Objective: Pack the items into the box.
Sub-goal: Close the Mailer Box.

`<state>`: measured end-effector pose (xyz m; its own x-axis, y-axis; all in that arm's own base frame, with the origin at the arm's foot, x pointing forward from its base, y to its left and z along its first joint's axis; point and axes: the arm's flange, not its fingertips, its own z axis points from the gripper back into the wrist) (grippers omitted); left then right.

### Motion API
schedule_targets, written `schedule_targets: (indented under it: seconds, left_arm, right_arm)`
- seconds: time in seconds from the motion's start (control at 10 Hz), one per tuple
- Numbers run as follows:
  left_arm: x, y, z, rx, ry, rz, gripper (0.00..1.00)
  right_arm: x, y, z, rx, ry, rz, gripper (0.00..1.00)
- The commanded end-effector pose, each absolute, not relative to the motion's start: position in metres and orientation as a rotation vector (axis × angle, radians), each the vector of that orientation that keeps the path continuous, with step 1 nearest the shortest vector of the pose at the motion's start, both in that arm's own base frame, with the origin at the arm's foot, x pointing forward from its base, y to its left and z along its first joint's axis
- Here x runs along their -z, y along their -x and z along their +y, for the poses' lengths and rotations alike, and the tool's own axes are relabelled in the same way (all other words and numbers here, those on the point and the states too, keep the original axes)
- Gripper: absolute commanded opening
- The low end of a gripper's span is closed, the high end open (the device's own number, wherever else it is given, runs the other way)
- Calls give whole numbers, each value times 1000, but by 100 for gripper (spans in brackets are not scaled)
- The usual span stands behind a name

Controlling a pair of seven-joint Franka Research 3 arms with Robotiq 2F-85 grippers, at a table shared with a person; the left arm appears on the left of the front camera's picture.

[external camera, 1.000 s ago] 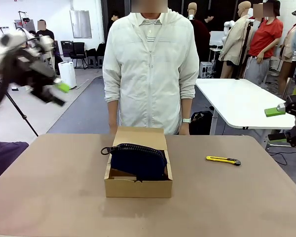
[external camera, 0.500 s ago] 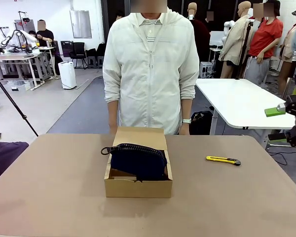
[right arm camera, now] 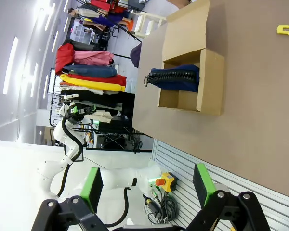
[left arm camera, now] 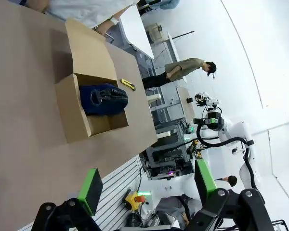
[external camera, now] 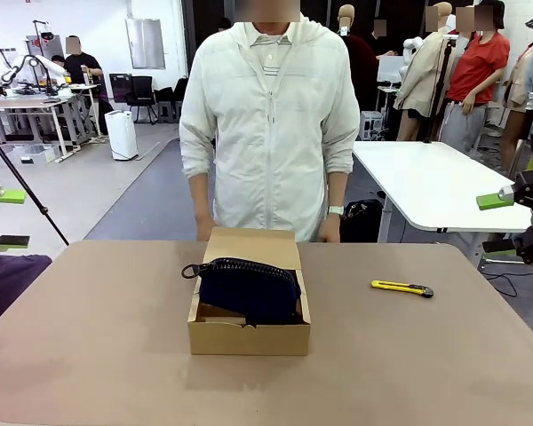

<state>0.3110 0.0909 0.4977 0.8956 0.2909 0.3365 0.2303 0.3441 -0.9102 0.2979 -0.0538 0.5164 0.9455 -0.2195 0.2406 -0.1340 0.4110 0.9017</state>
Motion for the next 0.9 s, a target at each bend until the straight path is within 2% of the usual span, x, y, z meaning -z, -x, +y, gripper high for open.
schedule_targets:
  seconds: [0.0,0.8]
  left_arm:
    - [-496,-308,99,-28,1231,-496,100]
    - [-496,-308,99,-28,1231,-496,100]
  right_arm:
    - [-520,-300,-52,58,-1186,-361,100]
    - [-520,-300,-52,58,-1186,-361,100]
